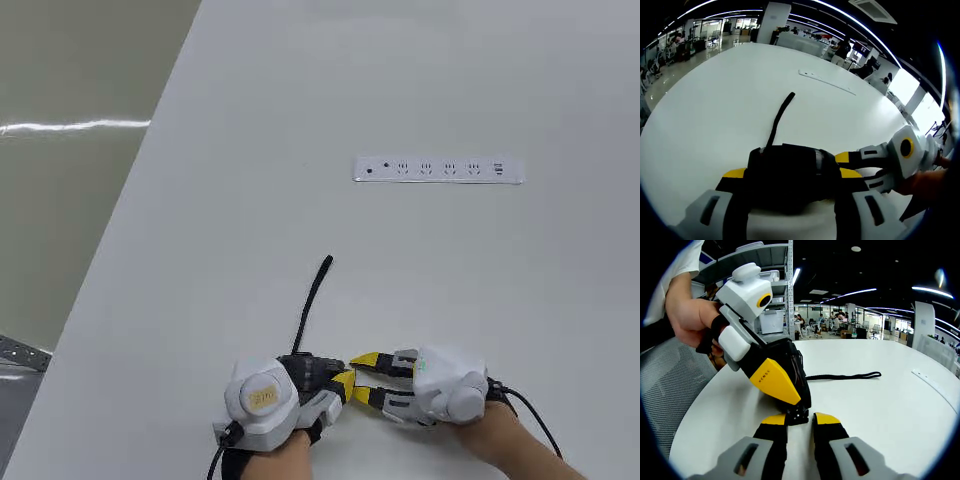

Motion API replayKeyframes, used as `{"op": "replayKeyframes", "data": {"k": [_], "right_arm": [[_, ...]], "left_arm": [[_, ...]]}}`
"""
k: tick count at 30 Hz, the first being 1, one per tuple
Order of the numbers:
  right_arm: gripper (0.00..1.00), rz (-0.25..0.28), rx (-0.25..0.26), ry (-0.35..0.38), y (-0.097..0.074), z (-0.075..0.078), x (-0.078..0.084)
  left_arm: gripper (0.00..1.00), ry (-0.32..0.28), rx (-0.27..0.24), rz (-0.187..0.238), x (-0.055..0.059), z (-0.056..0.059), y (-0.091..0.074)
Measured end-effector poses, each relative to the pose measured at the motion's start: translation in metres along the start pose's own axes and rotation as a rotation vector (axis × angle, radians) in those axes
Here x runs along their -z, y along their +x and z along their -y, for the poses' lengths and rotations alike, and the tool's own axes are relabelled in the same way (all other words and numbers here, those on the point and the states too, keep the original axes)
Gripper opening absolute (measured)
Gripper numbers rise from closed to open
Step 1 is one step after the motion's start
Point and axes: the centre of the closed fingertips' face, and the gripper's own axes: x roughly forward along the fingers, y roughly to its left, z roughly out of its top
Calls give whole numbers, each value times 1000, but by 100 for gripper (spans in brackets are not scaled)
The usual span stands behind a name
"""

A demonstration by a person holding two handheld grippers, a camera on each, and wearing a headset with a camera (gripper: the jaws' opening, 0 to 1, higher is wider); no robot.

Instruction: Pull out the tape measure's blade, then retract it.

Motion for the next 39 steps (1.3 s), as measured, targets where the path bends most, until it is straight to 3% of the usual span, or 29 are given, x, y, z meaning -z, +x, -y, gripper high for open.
{"op": "replayKeyframes", "data": {"k": [18, 22, 39], "right_arm": [[22, -15, 11, 12, 0, 2, 1], [31, -12, -3, 15, 0, -2, 0], [31, -31, -13, 8, -2, -6, 2]], "left_arm": [[70, 81, 27, -34, 8, 2, -1], [73, 106, 33, -28, 7, 5, -2], [74, 138, 47, -11, 3, 6, -5]]}}
